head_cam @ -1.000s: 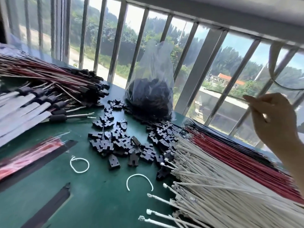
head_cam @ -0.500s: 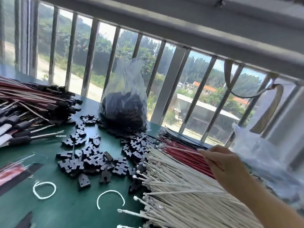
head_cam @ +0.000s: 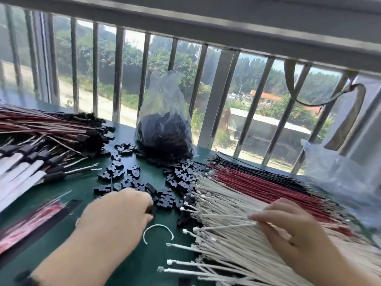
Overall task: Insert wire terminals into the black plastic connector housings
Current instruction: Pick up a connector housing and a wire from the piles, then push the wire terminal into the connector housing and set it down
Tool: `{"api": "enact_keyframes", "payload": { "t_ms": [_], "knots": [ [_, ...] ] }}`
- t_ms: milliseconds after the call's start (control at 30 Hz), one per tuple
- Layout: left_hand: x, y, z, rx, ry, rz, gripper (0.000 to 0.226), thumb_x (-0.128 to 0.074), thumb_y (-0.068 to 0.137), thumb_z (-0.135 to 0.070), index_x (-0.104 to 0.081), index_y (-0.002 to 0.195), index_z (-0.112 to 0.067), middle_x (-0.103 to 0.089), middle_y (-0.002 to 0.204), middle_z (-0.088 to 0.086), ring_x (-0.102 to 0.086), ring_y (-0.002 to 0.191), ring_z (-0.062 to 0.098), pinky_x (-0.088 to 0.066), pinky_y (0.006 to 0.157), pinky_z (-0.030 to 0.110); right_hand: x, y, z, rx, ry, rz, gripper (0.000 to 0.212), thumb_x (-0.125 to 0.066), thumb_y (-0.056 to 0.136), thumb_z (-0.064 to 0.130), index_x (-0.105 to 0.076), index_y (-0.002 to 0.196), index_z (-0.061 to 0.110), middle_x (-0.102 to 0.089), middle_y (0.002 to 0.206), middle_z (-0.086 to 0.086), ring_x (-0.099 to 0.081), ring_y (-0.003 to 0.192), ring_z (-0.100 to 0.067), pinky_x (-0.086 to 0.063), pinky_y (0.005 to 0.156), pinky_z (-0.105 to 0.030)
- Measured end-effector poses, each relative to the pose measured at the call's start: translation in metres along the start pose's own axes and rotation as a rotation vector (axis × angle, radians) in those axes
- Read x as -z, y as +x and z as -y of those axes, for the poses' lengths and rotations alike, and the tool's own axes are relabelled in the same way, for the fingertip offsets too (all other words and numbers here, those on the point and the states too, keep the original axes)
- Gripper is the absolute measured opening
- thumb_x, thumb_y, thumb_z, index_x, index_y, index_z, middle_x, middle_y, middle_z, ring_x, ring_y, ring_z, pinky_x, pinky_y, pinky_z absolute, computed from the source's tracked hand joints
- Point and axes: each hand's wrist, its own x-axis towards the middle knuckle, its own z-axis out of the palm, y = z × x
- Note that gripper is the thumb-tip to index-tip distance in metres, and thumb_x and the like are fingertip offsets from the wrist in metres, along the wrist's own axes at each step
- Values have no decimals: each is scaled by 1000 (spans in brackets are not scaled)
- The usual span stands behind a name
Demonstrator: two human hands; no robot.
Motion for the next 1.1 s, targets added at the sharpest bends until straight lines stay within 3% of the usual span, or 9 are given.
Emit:
{"api": "enact_keyframes", "payload": {
  "t_ms": [67,167,467,600,700,767,900,967,1100],
  "knots": [
    [1,3,-5,-29,14,8,40,-47,84,-62,-55,114,-38,-55,114,-10,-53,110,13,-47,87,28,-1,-8,22,147,-99,198,13,-60,89,38,-72,85,41,-62,76,29,-55,69,14,-48,66,-4],
    [-8,14,-12,-53,45,43,53,-47,80,-70,-52,122,-38,-50,118,-7,-50,112,15,-45,88,31,-5,-19,39,153,-189,275,41,-36,94,57,-68,74,41,-60,69,26,-55,60,8,-44,53,-5],
    [-24,39,-19,-206,137,-50,37,-54,87,-51,-52,122,-42,-48,110,-7,-43,109,16,-37,93,33,-9,-26,55,-28,-103,307,16,-70,60,46,-57,62,35,-54,63,24,-51,52,5,-46,44,-12],
    [-29,39,-17,-285,46,-120,8,-54,88,-42,-54,95,-39,-44,93,-14,-47,102,13,-33,87,30,-6,-29,55,-47,-120,308,16,-67,65,46,-56,65,35,-53,64,23,-50,54,6,-44,44,-10],
    [-29,37,-14,-326,1,-150,12,-53,88,-41,-46,82,-35,-44,88,-16,-48,94,10,-35,89,28,-6,-30,55,-61,-102,309,15,-66,70,44,-56,67,34,-53,65,22,-50,55,4,-46,44,-12],
    [-27,33,-10,-323,-73,-184,11,-56,88,-38,-49,81,-33,-50,85,-17,-50,88,7,-35,87,25,-6,-32,53,-71,-93,310,14,-61,75,44,-56,70,33,-54,68,21,-51,59,4,-47,47,-14],
    [-14,20,-4,-255,-372,-157,16,-68,80,-24,-56,72,-31,-62,73,-13,-57,73,1,-42,67,10,-7,-36,47,-126,29,302,17,-52,91,46,-59,88,30,-58,87,19,-52,83,-1,-46,74,-19],
    [-9,14,-3,-210,-545,-157,17,-72,75,-17,-60,69,-27,-64,64,-8,-58,64,-1,-42,59,5,-8,-37,46,-142,57,287,17,-50,91,44,-61,90,31,-58,88,19,-52,84,-1,-47,75,-23],
    [-5,2,-4,-143,-748,-125,19,-70,75,-17,-61,80,-33,-62,74,-13,-53,58,1,-43,55,7,-8,-36,50,-147,46,290,17,-50,86,40,-63,85,30,-60,82,19,-56,76,-3,-51,67,-27]
  ]
}}
